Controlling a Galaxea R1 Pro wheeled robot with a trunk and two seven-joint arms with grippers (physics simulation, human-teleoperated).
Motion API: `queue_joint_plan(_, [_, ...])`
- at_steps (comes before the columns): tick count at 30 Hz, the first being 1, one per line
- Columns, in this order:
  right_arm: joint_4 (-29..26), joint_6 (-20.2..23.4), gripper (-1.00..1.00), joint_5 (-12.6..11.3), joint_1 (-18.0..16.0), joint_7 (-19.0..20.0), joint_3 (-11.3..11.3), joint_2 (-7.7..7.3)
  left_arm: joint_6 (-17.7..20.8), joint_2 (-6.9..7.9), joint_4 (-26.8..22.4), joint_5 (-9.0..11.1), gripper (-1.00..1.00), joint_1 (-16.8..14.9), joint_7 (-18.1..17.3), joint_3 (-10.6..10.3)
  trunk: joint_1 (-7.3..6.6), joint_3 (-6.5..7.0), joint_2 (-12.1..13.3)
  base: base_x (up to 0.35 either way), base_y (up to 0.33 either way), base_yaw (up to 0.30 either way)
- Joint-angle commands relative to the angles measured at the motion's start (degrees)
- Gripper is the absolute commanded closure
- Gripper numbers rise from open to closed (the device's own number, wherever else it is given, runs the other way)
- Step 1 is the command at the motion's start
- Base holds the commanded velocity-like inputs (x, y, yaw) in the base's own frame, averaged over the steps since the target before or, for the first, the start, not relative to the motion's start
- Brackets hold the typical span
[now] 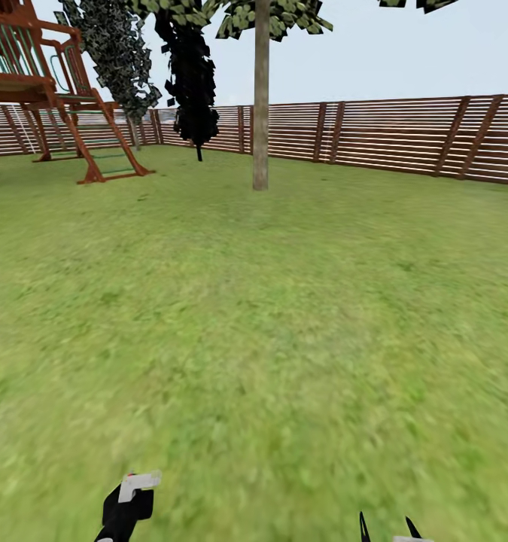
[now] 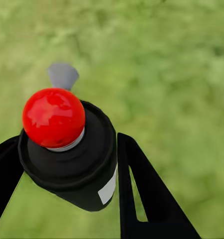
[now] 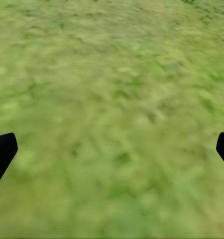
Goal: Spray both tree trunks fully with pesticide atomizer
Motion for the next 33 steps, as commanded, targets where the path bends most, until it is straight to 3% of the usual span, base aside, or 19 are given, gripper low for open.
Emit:
queue_joint_plan(1, [0.0, 0.0, -1.0, 0.0, 0.0, 0.0, 0.0, 0.0, 0.0, 0.02, 0.0, 0.0, 1.0, 0.0, 0.0, 0.0, 0.0, 0.0, 0.0, 0.34, 0.0, 0.0])
queue_joint_plan(33, [0.0, 0.0, -1.0, 0.0, 0.0, 0.0, 0.0, 0.0, 0.0, 0.03, -0.1, 0.0, 1.0, 0.0, 0.0, 0.0, 0.0, 0.0, 0.0, 0.34, 0.0, 0.0])
